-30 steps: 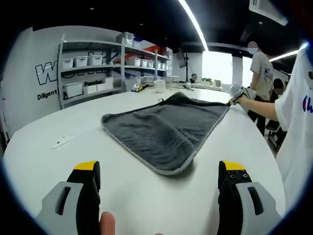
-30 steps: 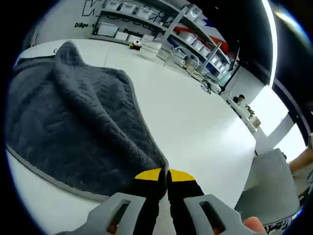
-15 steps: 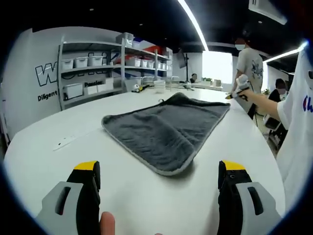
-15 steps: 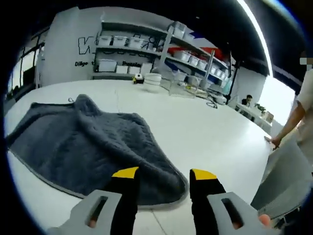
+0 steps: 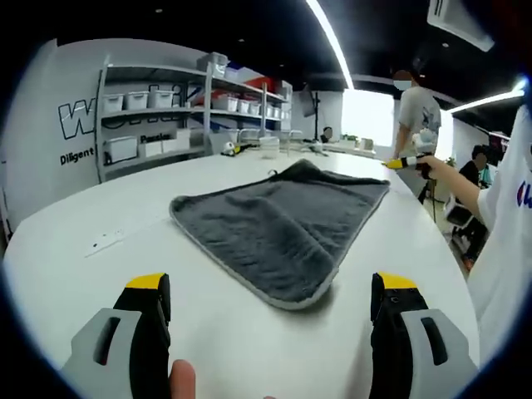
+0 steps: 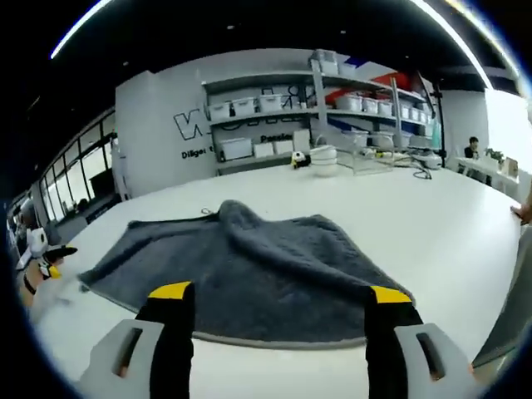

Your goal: Open the folded towel by lifting each exposed corner and separating the folded layers until the towel lies flat within the target outline without major curled edges

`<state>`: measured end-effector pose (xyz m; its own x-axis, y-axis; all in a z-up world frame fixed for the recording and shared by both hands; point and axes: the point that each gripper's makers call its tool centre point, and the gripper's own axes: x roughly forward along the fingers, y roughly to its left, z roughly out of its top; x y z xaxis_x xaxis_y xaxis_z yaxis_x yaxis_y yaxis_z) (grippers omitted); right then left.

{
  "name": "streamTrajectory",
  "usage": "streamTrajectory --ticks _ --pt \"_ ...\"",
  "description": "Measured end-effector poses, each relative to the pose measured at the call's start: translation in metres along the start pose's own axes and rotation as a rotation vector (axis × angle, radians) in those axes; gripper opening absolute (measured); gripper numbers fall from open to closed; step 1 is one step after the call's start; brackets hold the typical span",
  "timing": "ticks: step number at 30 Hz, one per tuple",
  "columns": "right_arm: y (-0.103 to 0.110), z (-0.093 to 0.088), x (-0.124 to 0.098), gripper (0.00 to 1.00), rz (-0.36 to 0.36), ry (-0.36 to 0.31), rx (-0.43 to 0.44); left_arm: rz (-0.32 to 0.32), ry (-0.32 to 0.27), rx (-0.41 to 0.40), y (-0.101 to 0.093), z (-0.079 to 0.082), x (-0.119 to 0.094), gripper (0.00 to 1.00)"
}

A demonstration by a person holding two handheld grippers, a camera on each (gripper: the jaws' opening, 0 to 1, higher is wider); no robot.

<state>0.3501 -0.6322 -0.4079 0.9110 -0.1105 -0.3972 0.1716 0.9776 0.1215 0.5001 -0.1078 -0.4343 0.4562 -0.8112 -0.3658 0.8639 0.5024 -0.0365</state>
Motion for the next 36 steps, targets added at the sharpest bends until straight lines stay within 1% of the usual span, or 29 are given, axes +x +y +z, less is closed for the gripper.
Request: streamTrajectory --ticks 2,5,8,11,14,15,16,17,18,19,23,24,26,29,31,33,36 --pt "0.007 -0.005 -0.002 0.92 0.027 0.016 -0.01 0.004 0.008 0.011 0.005 0.003 0.003 0.99" --pt "0.018 -0.011 -0.005 0.99 0.065 0.026 -0.019 0.017 0.028 0.061 0.017 0.011 0.014 0.99" --pt "0.032 -0.018 -0.01 0.99 0.114 0.034 -0.031 0.013 0.036 0.076 0.029 0.018 0.027 0.99" --pt "0.044 -0.019 -0.016 0.99 0.144 0.019 -0.035 0.008 0.041 0.071 0.05 0.027 0.049 0.99" --pt "0.053 -0.019 -0.021 0.99 0.161 0.01 -0.043 0.026 0.074 0.114 0.075 0.029 0.074 0.99" --pt "0.055 -0.02 -0.023 0.99 0.164 0.007 -0.044 0.026 0.078 0.116 0.082 0.031 0.083 0.99" --pt "0.056 -0.02 -0.024 0.99 0.167 0.005 -0.044 0.023 0.082 0.113 0.089 0.032 0.092 0.99" --pt "0.058 -0.021 -0.026 0.99 0.17 0.002 -0.042 0.011 0.085 0.089 0.094 0.033 0.1 0.99" --pt "0.059 -0.021 -0.028 0.99 0.173 0.0 -0.04 -0.009 0.078 0.052 0.097 0.035 0.108 0.99" --pt "0.061 -0.022 -0.03 0.99 0.175 -0.003 -0.039 -0.019 0.064 0.033 0.101 0.039 0.116 0.99" --pt "0.065 -0.025 -0.038 0.99 0.177 -0.005 -0.033 -0.006 0.017 0.004 0.123 0.051 0.14 0.99" --pt "0.066 -0.026 -0.04 0.99 0.175 -0.004 -0.034 -0.004 0.014 0.004 0.128 0.052 0.146 0.98" --pt "0.067 -0.026 -0.044 0.99 0.169 -0.006 -0.035 -0.009 0.02 0.012 0.136 0.051 0.159 0.9" --pt "0.068 -0.026 -0.046 0.99 0.159 0.001 -0.048 -0.008 0.017 0.027 0.144 0.051 0.174 0.87" --pt "0.068 -0.026 -0.047 0.99 0.147 0.008 -0.062 0.005 0.014 0.004 0.152 0.051 0.182 0.84" --pt "0.071 -0.025 -0.048 0.99 0.144 0.012 -0.075 0.008 -0.012 -0.027 0.157 0.053 0.187 0.76" --pt "0.078 -0.025 -0.048 0.99 0.146 0.018 -0.104 0.004 -0.061 -0.09 0.161 0.058 0.191 0.54"
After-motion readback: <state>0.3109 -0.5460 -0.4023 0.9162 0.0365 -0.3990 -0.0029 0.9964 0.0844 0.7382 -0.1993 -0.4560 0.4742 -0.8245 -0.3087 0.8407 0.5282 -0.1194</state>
